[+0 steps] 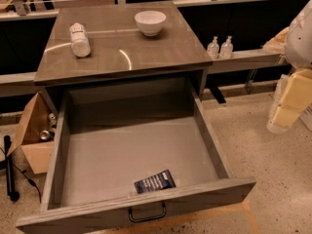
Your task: Pick rxbar blueberry from top drawer and place on counter
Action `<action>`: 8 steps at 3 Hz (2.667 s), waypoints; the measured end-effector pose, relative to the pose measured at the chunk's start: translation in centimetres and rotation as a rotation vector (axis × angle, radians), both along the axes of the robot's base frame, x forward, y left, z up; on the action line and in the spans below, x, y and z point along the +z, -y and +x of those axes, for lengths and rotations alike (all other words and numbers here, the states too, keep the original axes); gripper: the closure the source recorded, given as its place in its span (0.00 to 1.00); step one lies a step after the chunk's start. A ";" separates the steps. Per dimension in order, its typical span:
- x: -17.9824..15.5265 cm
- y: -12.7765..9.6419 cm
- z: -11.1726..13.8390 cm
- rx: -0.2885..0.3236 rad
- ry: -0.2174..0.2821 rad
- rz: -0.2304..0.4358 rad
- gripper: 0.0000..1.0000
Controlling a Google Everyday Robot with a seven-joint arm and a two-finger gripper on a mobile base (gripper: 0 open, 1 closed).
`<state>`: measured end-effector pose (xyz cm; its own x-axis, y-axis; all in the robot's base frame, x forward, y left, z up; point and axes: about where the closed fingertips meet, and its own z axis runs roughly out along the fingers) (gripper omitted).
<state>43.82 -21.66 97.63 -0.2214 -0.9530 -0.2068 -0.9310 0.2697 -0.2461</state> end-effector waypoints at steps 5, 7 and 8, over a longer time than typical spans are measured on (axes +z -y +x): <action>-17.4 -8.1 9.0 0.426 0.007 0.089 0.00; -22.1 -9.7 8.7 0.505 -0.045 0.106 0.00; -23.5 -10.8 9.1 0.483 -0.039 0.148 0.00</action>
Offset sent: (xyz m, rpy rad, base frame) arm 0.0991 0.0364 -0.0955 -0.0201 -0.1380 0.2381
